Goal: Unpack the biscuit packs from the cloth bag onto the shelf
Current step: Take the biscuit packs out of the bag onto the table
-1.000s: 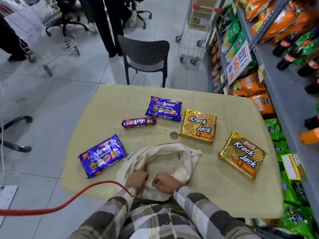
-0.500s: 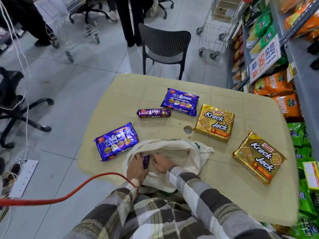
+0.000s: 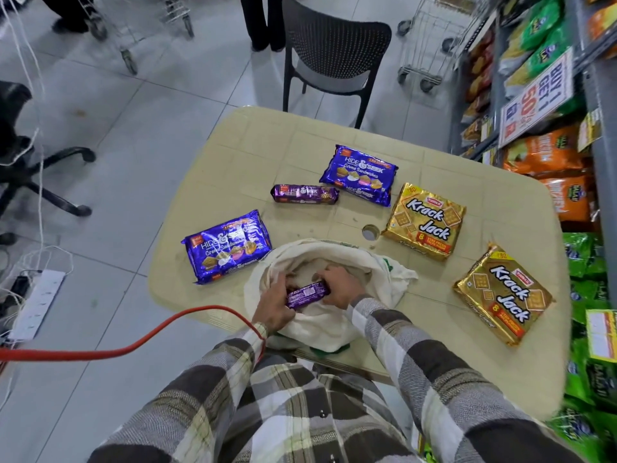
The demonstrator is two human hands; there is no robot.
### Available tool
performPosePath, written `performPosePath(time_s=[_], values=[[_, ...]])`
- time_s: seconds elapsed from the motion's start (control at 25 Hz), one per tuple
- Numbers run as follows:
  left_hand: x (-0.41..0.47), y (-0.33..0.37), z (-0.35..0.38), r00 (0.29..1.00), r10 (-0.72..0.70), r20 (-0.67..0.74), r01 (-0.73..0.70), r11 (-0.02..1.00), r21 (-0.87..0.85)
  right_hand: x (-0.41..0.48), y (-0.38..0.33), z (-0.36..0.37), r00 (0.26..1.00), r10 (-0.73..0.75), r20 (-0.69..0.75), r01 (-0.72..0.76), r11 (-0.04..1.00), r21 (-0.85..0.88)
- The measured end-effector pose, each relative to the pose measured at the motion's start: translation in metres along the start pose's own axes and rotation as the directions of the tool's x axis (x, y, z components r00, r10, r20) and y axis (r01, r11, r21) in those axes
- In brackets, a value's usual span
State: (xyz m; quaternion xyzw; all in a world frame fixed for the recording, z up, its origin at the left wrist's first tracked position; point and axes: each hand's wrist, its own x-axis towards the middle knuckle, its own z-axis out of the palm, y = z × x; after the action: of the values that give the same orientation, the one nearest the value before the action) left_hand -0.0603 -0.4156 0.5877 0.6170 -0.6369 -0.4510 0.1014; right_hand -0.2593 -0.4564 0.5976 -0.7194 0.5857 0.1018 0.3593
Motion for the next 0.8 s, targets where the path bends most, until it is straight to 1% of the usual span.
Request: performPosePath(time_s=[0.08, 0.12, 0.2, 0.28, 0.36, 0.4, 0.48, 0.6, 0.68, 0.8], values=[[0.001, 0.002, 0.002, 0.999, 0.034, 0.038, -0.035, 0.999, 0.020, -0.009, 0.007, 0.006, 0.999, -0.004, -0.041, 0.002, 0.998, -0.058], [0.002, 0.001, 0.002, 0.998, 0.048, 0.051, -0.051, 0.997, 0.057, -0.014, 0.010, 0.009, 0.997, -0.016, -0.071, 0.011, 0.997, -0.073], [0.003, -0.002, -0.001, 0.998, 0.031, 0.056, -0.040, 0.985, 0.169, -0.024, 0.016, 0.011, 0.994, -0.029, -0.109, 0.021, 0.997, -0.079], [0.006, -0.007, -0.006, 0.999, -0.019, 0.048, 0.004, 0.957, 0.292, -0.034, 0.027, 0.013, 0.988, -0.012, -0.154, 0.003, 0.999, -0.054], [0.011, -0.009, -0.009, 0.996, -0.030, 0.081, -0.002, 0.932, 0.363, -0.044, 0.037, 0.014, 0.983, 0.023, -0.183, -0.022, 1.000, 0.007], [0.012, -0.006, -0.010, 0.993, -0.042, 0.112, 0.002, 0.943, 0.332, -0.048, 0.040, 0.015, 0.982, 0.029, -0.187, -0.021, 0.999, 0.046], [0.015, 0.001, -0.010, 0.985, -0.063, 0.163, 0.031, 0.981, 0.194, -0.054, 0.040, 0.016, 0.974, 0.031, -0.226, -0.006, 0.994, 0.112], [0.017, 0.009, -0.011, 0.992, -0.057, 0.111, 0.053, 0.998, 0.037, -0.056, 0.038, 0.019, 0.937, 0.068, -0.342, -0.006, 0.984, 0.179], [0.017, 0.013, -0.013, 0.996, -0.025, 0.084, 0.024, 1.000, 0.013, -0.055, 0.038, 0.021, 0.914, 0.096, -0.393, -0.003, 0.973, 0.231], [0.016, 0.011, -0.020, 0.996, 0.045, 0.079, -0.048, 0.998, 0.034, -0.056, 0.038, 0.021, 0.897, 0.105, -0.429, 0.017, 0.963, 0.271]])
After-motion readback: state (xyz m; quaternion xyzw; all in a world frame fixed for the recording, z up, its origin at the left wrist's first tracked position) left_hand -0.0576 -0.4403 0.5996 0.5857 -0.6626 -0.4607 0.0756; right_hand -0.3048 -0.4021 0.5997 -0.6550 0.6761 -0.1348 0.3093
